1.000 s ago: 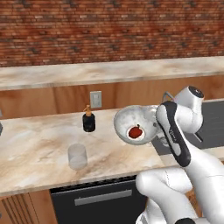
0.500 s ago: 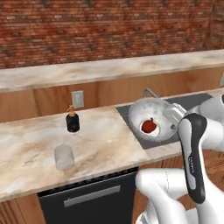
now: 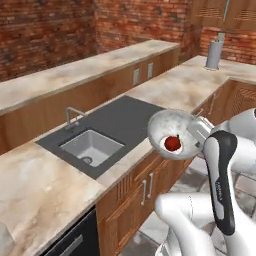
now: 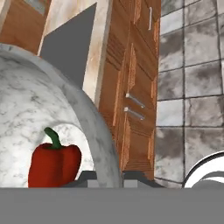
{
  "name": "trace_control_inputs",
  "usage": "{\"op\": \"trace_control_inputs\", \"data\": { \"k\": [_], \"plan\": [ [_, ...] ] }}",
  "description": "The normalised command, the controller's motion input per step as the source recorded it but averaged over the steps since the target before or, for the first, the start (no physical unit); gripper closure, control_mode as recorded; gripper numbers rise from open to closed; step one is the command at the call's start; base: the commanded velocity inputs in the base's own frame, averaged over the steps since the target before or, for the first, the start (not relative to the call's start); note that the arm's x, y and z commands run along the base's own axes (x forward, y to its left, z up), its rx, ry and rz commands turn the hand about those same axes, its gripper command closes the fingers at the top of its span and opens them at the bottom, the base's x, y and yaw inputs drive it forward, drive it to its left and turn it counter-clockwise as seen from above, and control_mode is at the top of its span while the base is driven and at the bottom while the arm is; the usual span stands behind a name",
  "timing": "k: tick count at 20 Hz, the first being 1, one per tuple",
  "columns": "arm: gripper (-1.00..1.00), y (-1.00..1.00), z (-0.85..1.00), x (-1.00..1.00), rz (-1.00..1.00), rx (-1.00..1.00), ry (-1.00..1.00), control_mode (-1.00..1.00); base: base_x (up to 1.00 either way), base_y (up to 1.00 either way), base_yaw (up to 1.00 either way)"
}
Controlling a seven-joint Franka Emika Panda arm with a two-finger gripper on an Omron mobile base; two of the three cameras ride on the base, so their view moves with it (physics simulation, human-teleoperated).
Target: Move the glass cup from next to the sink to the open cabinet. Then, move the bowl with the bell pepper to the fridge to clear the area for faucet cleaning.
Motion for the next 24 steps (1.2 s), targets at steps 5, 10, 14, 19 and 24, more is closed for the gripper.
{"op": "trace_control_inputs", "data": {
  "k": [5,10,14,19,24],
  "plan": [
    [1.0,0.0,0.0,0.0,0.0,0.0,0.0,1.0,0.0,-0.1,-1.0],
    [1.0,0.0,0.0,0.0,0.0,0.0,0.0,1.0,0.0,-0.15,-1.0],
    [1.0,0.0,0.0,0.0,0.0,0.0,0.0,1.0,0.0,-0.09,-1.0],
    [1.0,0.0,0.0,0.0,0.0,0.0,0.0,1.0,0.0,0.0,-1.0],
    [1.0,0.0,0.0,0.0,0.0,0.0,0.0,1.0,0.11,0.0,-0.87]
  ]
}}
